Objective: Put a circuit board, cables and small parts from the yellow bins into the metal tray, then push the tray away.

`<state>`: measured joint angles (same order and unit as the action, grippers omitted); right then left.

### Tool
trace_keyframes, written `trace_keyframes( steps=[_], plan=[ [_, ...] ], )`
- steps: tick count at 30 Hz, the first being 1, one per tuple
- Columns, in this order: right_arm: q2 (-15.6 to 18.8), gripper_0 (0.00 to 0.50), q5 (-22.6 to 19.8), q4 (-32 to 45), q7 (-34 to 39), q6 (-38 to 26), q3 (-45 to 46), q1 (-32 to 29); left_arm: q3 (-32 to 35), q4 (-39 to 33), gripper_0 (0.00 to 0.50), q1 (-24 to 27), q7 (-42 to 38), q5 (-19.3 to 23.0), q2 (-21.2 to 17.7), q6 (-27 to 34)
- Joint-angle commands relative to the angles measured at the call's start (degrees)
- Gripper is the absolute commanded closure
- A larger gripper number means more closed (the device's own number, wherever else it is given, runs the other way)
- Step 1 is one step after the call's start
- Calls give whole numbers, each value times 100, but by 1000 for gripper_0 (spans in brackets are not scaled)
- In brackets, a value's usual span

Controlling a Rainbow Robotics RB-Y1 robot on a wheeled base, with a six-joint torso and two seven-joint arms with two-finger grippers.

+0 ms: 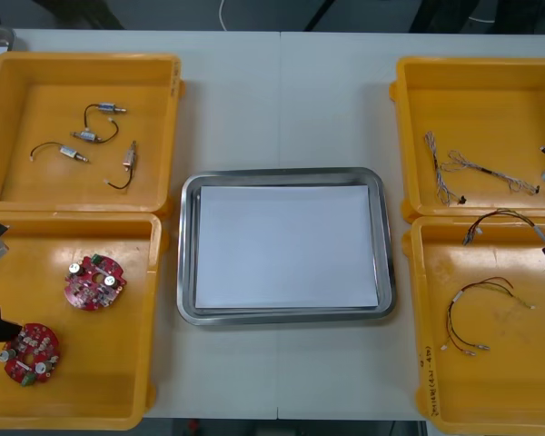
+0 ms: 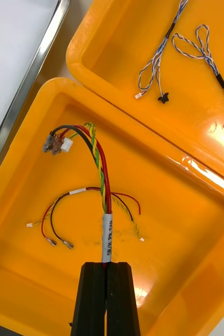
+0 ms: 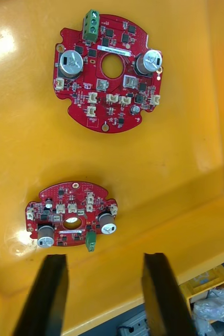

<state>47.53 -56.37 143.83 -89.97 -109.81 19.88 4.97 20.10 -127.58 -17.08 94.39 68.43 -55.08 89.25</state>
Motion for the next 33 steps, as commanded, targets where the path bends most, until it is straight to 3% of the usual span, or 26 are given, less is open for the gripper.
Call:
trace_keyframes(
  steps=[1, 20, 33],
  plan=[
    [213, 500, 65, 22, -135, -19, -63, 83, 153, -161, 0, 100, -176, 110, -91, 49],
    [213, 500, 135, 22, -135, -19, -63, 75, -384, -161, 0, -656, -97, -260, -91, -1103],
    [213, 500, 91, 22, -135, -19, -46, 75, -568, -153, 0, -1078, -44, -479, -100, -1393]
  ],
)
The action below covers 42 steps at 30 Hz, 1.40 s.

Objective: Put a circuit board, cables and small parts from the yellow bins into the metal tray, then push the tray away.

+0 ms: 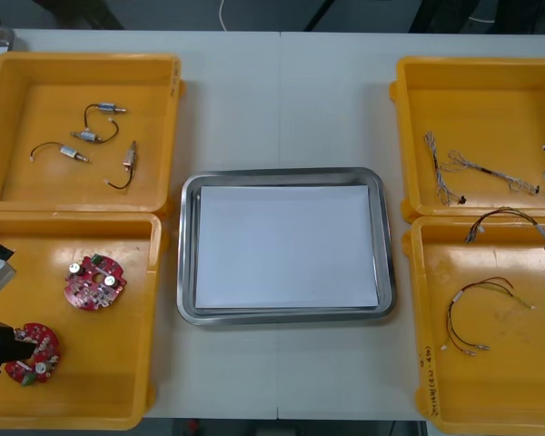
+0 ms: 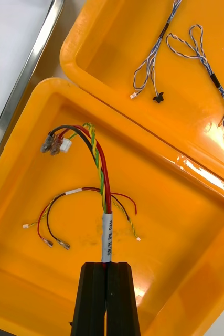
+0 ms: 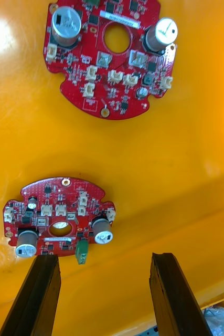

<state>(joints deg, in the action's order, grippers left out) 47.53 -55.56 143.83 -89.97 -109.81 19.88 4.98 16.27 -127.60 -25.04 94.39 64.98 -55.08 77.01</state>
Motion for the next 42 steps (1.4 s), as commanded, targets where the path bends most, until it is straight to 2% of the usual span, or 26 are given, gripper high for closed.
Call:
trace_keyframes(
  steps=[1, 10, 42],
  plan=[
    [213, 500, 10, 22, -135, -19, -45, 74, -212, -142, 0, -291, -53, -143, -100, -186],
    [213, 500, -25, 22, -135, -19, -19, 74, -774, -81, 0, -396, -123, -758, -100, -723],
    [204, 500, -60, 22, -135, -19, -19, 74, -1539, 517, 0, -387, -123, -1233, -91, -1575]
  ],
)
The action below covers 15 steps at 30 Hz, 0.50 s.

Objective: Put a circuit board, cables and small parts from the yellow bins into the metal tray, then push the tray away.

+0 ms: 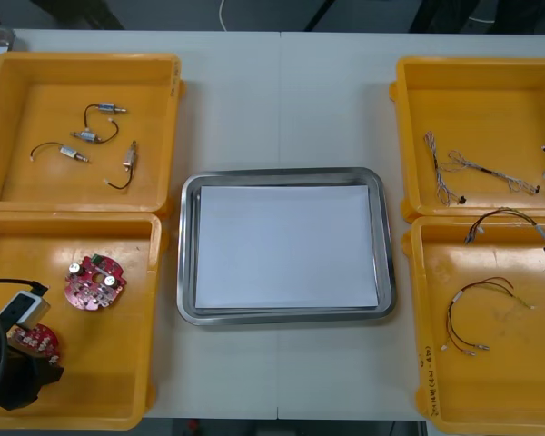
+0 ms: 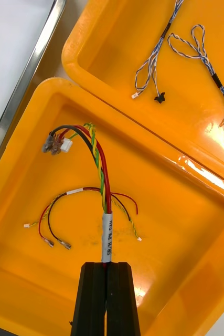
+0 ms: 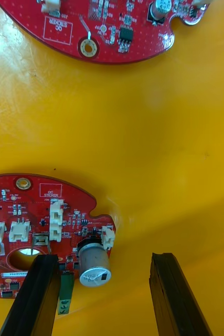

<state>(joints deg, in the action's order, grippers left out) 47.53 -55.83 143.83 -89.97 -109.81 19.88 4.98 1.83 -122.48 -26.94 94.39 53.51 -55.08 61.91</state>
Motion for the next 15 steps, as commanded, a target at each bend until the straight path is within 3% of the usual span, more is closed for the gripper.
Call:
trace_keyframes(
  steps=[1, 13, 15],
  plan=[
    [186, 500, -24, 23, -135, -19, -10, 73, -122, 13, 0, -188, -123, -104, -100, -74],
    [98, 500, 20, 23, -152, -19, -10, 73, -236, 66, 0, -136, -123, -209, -100, -197],
    [98, 500, 20, 23, -161, -19, -10, 73, -236, 66, 204, -127, -123, -218, -100, -197]
  ],
)
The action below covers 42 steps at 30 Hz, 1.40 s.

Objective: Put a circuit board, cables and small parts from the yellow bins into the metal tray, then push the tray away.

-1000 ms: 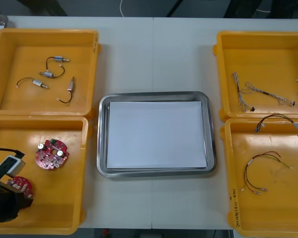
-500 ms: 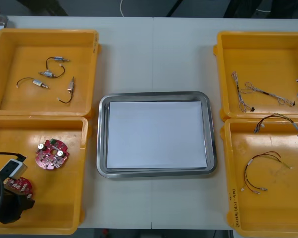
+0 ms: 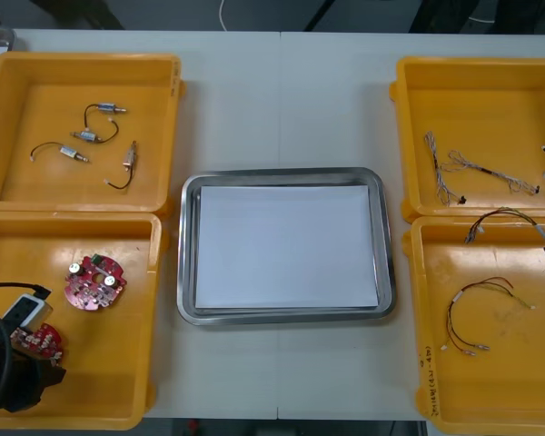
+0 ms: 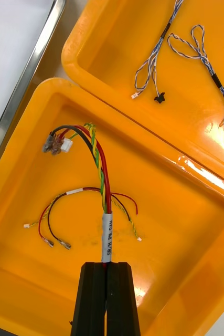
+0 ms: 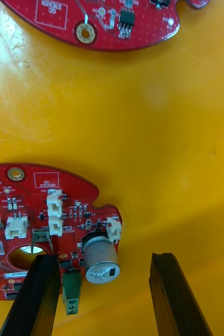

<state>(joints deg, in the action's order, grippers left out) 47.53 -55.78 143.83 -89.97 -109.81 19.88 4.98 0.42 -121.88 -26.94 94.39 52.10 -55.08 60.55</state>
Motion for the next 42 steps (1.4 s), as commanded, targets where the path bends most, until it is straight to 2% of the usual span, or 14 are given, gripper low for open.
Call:
trace_keyframes(
  steps=[1, 2, 22, 34, 42],
  plan=[
    [98, 500, -3, 23, -152, -19, -10, 64, -94, 6, 431, -127, -123, -86, -100, -61],
    [98, 500, -12, 23, -161, -19, -10, 73, -94, 6, 500, -118, -123, -95, -100, -61],
    [98, 500, -108, 31, -135, -19, 51, 73, 2, -29, 500, 31, -114, -42, -100, 18],
    [98, 500, -117, 23, -135, -19, 69, 73, 723, -469, 500, 488, -202, 195, -100, 1108],
    [98, 500, -100, 23, -135, -19, 69, 64, 1092, -838, 500, 1121, -386, 291, -91, 2101]
  ],
)
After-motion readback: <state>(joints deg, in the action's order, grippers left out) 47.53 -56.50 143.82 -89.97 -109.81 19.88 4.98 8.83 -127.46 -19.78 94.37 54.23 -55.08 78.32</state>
